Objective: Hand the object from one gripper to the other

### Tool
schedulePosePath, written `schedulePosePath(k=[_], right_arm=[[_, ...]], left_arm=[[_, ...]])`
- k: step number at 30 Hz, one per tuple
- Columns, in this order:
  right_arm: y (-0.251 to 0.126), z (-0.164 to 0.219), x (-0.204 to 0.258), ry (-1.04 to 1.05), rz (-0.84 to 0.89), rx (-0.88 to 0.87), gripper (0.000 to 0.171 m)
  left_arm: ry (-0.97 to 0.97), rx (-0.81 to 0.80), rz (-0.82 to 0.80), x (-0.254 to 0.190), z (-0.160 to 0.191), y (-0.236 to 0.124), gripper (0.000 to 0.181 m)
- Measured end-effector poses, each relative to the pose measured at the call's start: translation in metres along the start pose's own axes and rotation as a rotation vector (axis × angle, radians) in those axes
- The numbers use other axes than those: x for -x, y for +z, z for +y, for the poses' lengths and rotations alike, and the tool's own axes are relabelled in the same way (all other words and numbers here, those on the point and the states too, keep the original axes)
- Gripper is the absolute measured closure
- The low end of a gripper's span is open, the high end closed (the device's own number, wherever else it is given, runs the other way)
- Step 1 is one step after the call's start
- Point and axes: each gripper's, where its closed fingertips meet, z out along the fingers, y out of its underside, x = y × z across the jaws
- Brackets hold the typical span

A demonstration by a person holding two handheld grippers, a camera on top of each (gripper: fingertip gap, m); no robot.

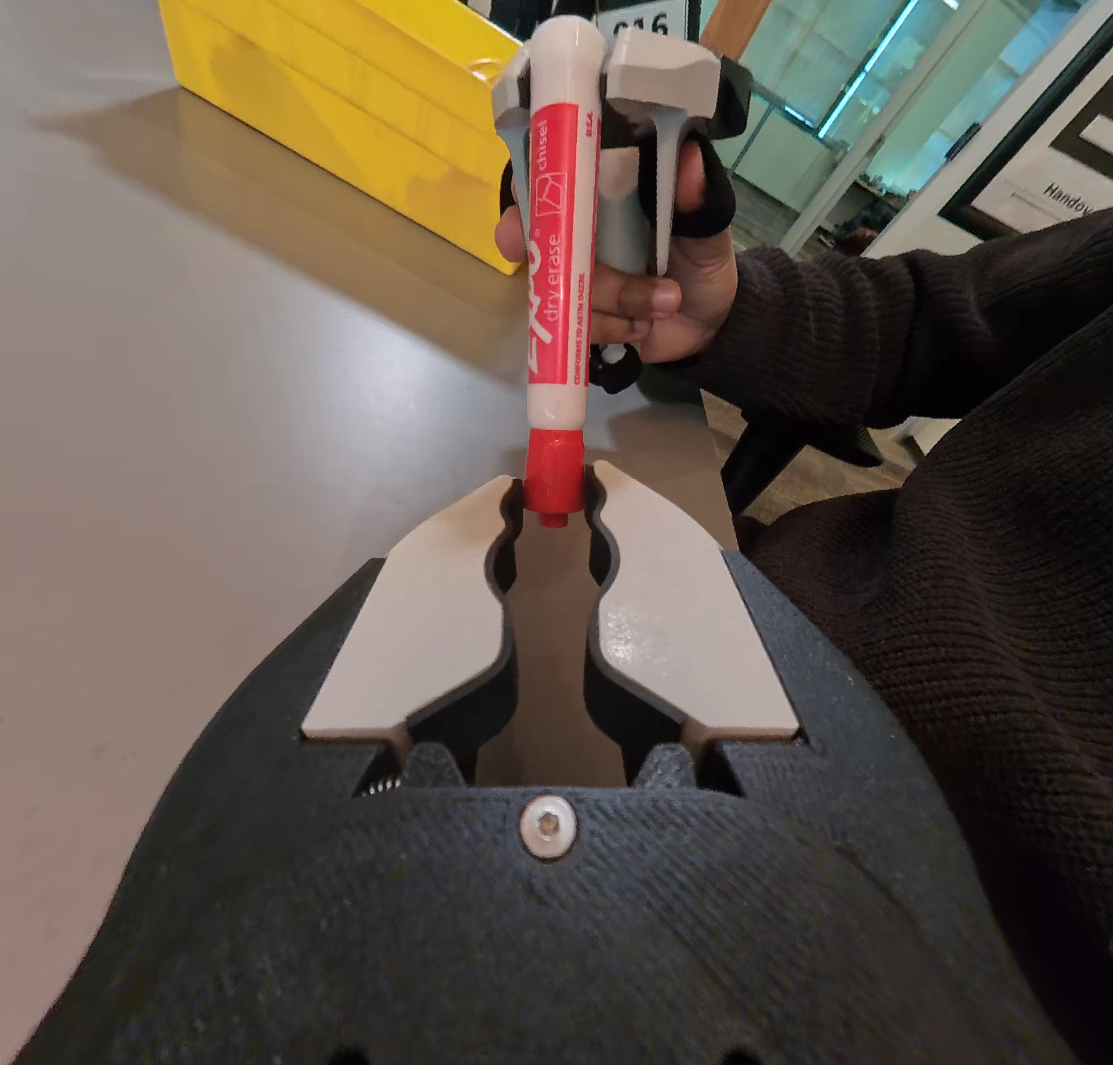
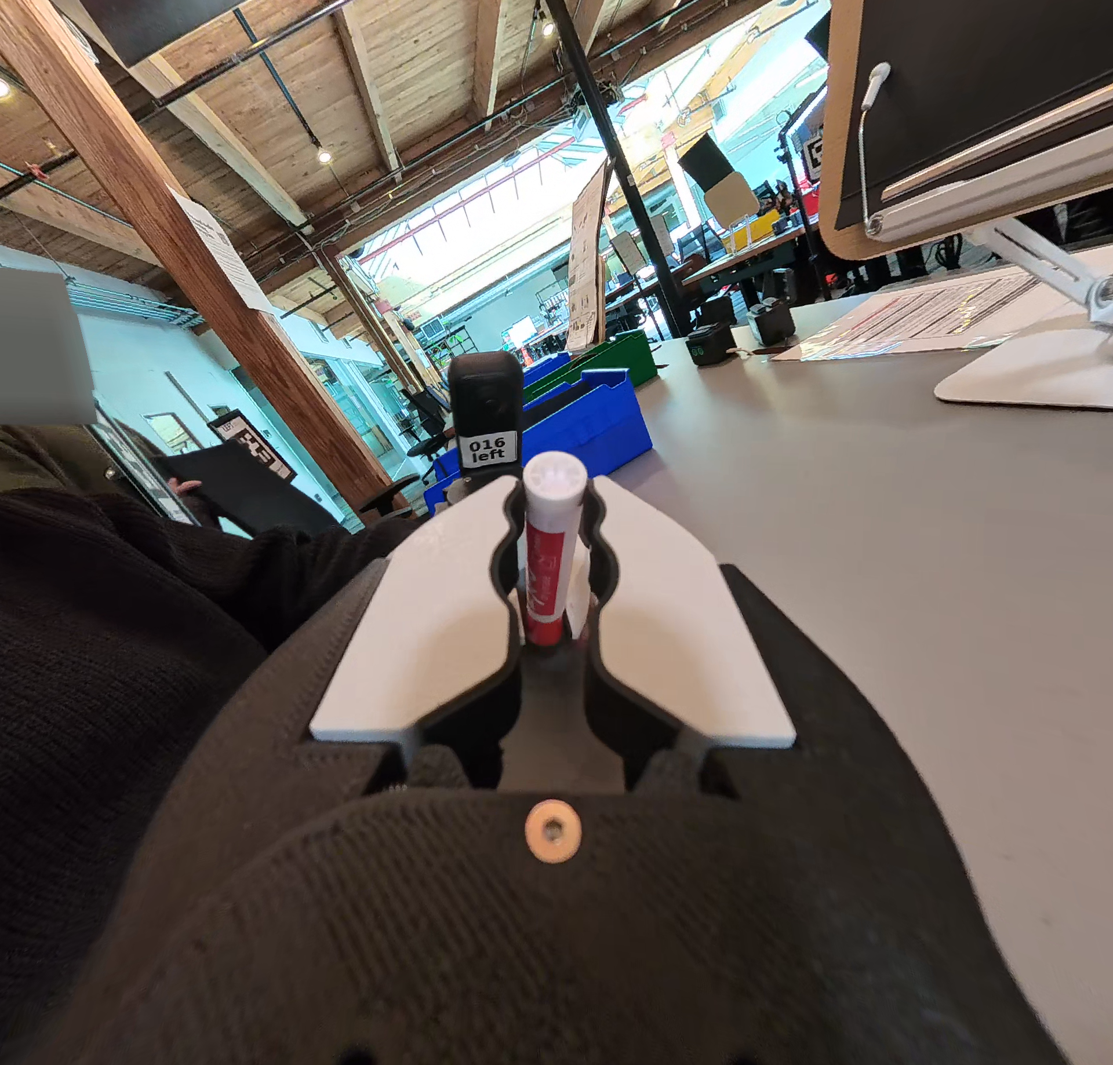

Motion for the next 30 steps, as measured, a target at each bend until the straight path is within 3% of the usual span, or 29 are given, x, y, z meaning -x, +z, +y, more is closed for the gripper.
schedulePosePath(k=[14, 20, 21, 23, 25, 30], right_arm=[[-0.005, -0.004, -0.003, 0.045, -0.012, -0.019, 0.153], [0.004, 0.019, -0.003, 0.052, -0.020, 0.098, 0.158], [0.006, 0.023, -0.003, 0.034, -0.010, 0.122, 0.171], [0.008, 0.032, -0.003, -0.009, 0.009, 0.174, 0.171], [0.010, 0.037, -0.007, -0.049, 0.040, 0.214, 0.153], [0.000, 0.031, -0.031, -0.200, 0.221, 0.259, 0.142]], left_arm=[[-0.084, -0.313, -0.019, 0.016, -0.051, -0.042, 0.162], [-0.238, -0.505, 0.081, 0.023, -0.073, -0.069, 0.163], [-0.249, -0.515, 0.088, 0.024, -0.074, -0.072, 0.163], [-0.248, -0.526, 0.094, 0.025, -0.076, -0.075, 0.163], [-0.222, -0.508, 0.095, 0.021, -0.076, -0.074, 0.163], [-0.129, -0.438, 0.007, 0.022, -0.072, -0.068, 0.163]])
